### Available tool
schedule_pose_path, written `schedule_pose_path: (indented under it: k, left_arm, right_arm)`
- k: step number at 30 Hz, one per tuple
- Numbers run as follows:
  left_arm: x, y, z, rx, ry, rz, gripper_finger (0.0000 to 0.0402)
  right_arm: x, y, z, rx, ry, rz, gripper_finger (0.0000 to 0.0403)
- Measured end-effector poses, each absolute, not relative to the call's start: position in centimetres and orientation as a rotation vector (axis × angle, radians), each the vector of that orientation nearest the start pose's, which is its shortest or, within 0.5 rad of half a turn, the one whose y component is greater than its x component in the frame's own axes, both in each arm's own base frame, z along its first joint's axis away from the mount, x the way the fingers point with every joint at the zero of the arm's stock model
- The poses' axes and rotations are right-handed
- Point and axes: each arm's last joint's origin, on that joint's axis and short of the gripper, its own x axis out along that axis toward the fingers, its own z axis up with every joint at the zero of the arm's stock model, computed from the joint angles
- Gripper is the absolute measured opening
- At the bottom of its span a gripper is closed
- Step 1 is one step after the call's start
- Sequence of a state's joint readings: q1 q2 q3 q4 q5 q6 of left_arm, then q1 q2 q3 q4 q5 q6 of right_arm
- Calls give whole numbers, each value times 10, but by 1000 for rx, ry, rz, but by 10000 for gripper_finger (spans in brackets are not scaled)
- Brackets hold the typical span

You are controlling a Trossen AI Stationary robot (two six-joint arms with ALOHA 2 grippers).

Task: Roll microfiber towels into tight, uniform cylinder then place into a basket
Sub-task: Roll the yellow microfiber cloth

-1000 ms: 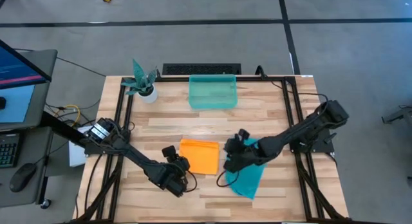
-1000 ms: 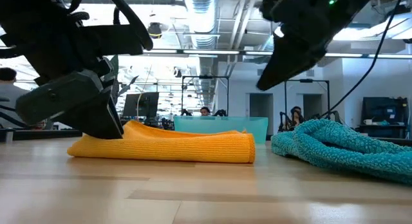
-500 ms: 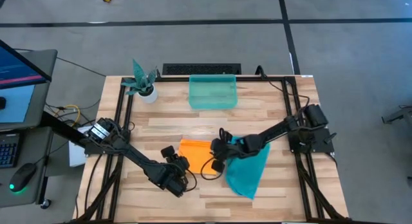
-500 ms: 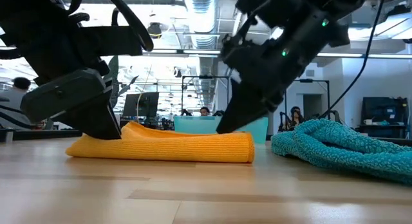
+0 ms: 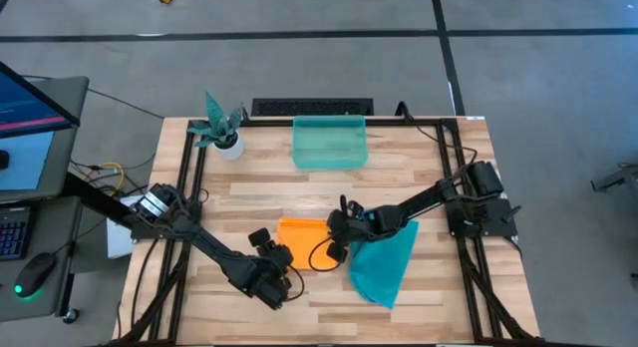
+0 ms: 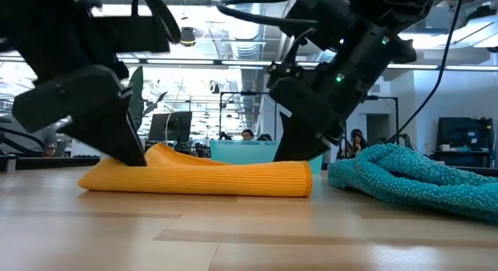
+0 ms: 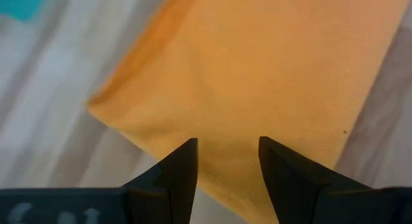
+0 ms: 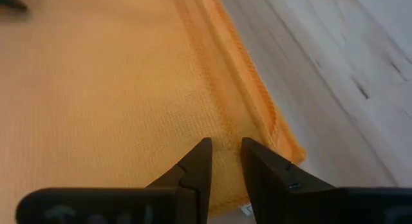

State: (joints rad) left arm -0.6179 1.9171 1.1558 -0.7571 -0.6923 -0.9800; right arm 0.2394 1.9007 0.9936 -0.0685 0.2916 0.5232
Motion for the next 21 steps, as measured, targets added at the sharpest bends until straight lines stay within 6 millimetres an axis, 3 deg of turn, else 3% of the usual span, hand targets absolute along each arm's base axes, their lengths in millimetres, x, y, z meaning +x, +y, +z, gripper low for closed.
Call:
schedule_pose_path:
  k: [6, 10, 17, 21]
  left_arm:
    - [278, -178, 148, 170, 940, 674, 158]
    - [279, -168, 149, 209, 909, 738, 158]
    - [293, -137, 141, 181, 1079, 734, 158]
    - [297, -129, 140, 168, 1107, 726, 157]
  right_arm:
    - [349, 77, 118, 228, 896, -290, 107]
    - [349, 77, 118, 228, 896, -290, 107]
    - [349, 77, 118, 229, 897, -288, 107]
    - [349, 77, 118, 229, 900, -288, 107]
